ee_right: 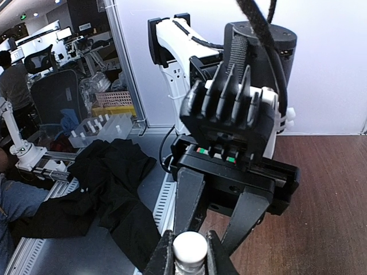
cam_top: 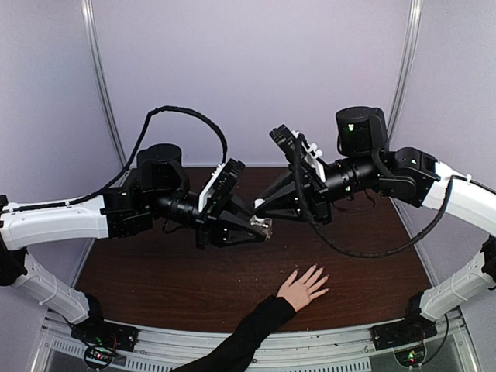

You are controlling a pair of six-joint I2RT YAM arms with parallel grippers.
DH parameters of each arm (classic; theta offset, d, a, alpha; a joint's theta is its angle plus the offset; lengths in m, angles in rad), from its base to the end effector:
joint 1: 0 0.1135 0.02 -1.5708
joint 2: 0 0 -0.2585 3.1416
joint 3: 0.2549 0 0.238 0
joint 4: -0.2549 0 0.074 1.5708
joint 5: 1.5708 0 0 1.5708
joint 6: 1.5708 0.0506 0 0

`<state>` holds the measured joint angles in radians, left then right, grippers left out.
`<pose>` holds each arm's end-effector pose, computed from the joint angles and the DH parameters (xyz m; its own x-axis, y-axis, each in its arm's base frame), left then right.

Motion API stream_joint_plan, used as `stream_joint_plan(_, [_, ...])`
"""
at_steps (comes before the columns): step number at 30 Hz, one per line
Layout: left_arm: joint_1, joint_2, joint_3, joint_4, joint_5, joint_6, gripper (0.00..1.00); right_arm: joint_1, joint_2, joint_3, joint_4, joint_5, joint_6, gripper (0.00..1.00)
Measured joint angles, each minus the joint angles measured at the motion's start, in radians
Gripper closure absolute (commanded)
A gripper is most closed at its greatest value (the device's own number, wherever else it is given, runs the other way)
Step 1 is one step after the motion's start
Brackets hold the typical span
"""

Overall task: Paint the nails
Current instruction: Screw the nail polish bottle cap onto the nail polish bottle.

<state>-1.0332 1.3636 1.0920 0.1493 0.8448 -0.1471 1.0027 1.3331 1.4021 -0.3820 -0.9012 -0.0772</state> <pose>0.1270 -0.2870 0.3494 -0.2011 0.1473 -0.9684 0.9309 -0.2790 -0.2357 0.1199 0.2616 0.4080 -0.0939 -0.2360 -0.9672 -0.9346 -0.3140 0.1673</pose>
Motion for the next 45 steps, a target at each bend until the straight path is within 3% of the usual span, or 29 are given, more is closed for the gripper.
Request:
stream_joint_plan(13, [-0.002,-0.062,-0.04,-0.021,-0.354,0.019,1.0,0.0,0.002,-0.001,0.027,0.255,0.006,0.92])
stream_joint_plan(23, [-0.003,-0.052,-0.04,-0.088,-0.666,0.03,1.0,0.0,0.05,-0.045,0.126,0.499,0.11,0.89])
stream_joint_plan(33, [-0.005,-0.021,-0.039,-0.1,-0.803,0.031,1.0,0.005,0.082,-0.072,0.178,0.62,0.16,0.83])
stream_joint_plan(38, [-0.003,-0.021,-0.037,-0.092,-0.845,0.031,1.0,0.011,0.081,-0.073,0.148,0.634,0.166,0.61])
stream_joint_plan(45, [0.024,-0.023,-0.016,-0.067,-0.89,0.029,1.0,0.031,0.077,-0.083,0.083,0.61,0.179,0.5])
